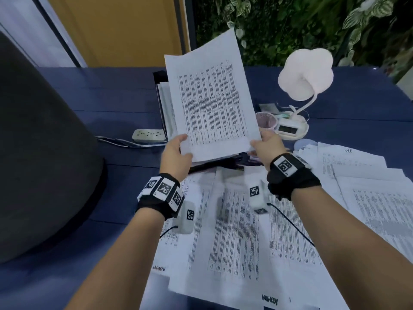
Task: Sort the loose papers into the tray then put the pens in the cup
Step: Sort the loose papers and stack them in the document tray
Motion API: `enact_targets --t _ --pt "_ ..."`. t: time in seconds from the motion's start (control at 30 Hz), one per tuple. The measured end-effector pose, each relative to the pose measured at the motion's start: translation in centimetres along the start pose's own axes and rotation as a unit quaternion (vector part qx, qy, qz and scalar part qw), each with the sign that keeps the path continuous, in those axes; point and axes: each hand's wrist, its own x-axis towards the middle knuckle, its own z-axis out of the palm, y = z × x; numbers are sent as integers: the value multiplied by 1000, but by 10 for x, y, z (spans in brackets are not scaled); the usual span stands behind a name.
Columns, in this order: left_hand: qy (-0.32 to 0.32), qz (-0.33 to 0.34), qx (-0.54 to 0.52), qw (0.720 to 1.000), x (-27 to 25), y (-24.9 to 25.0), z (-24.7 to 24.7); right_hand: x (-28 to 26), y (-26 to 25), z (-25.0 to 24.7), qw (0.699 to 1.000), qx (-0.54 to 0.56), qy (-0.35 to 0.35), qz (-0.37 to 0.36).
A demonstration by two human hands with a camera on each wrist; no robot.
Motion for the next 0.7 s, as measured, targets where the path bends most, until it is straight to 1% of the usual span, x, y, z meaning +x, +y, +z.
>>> enact_targets --t 0.07,0.13,0.23,0.33,0.43,0.5,0.57,0.63,0.7 --pt "16 21 75 997 10 0 -9 9 -8 9 1000 -22 5 -20" --pt "30 46 183 982 20 2 -16 20 -15 18 999 -33 22 -31" --pt "39 78 276 957 36 1 -21 36 -21 29 998 -35 39 -32" --pt "29 91 364 927 51 -3 -20 50 -22 38 997 -44 49 -32" --pt "4 94 442 892 60 -7 -18 60 -20 45 996 -61 56 -30" --pt "-5 91 473 876 62 -10 -15 64 -17 46 993 -102 51 -41" --pt "-2 90 485 870 60 -14 -10 66 -16 47 983 -161 53 -67" --pt "4 106 485 868 59 -18 -6 66 -16 47 970 -215 65 -88" --pt "6 121 471 874 59 -20 -2 65 -16 47 955 -273 69 -92"
